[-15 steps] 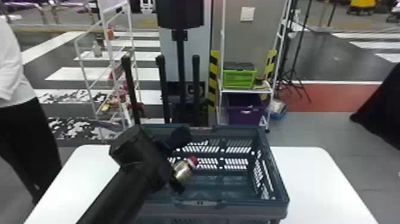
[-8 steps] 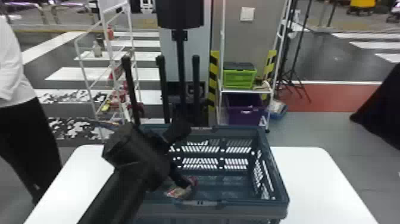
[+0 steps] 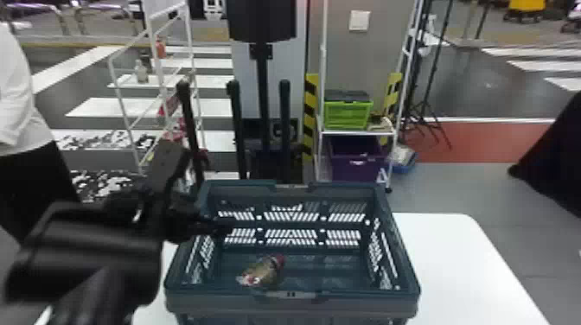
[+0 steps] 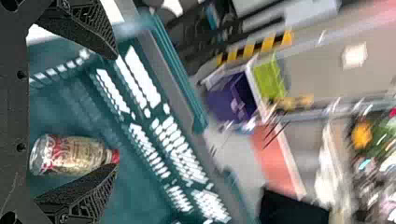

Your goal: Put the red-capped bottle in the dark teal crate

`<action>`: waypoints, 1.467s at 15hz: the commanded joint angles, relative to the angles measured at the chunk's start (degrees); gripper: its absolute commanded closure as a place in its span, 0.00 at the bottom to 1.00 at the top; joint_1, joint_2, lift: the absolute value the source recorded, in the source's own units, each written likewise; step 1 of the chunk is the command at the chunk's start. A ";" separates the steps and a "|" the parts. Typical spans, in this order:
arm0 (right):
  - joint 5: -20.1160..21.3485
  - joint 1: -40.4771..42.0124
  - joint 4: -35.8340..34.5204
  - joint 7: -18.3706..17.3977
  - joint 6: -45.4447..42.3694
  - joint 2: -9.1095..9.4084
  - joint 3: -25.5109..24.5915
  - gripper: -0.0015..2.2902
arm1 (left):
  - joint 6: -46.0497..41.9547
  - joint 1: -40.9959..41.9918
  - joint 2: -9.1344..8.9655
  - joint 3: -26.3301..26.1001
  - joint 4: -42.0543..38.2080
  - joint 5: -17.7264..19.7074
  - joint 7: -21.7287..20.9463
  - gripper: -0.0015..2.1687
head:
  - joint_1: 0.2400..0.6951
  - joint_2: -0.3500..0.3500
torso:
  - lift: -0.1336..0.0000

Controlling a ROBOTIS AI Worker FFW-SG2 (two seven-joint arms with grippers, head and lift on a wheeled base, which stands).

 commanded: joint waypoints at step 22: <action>0.33 -1.41 -0.14 0.01 1.65 -2.20 2.37 0.06 | -77.83 59.79 -0.15 7.12 -8.02 33.00 42.57 0.04 | 0.57 0.50 | 1.00</action>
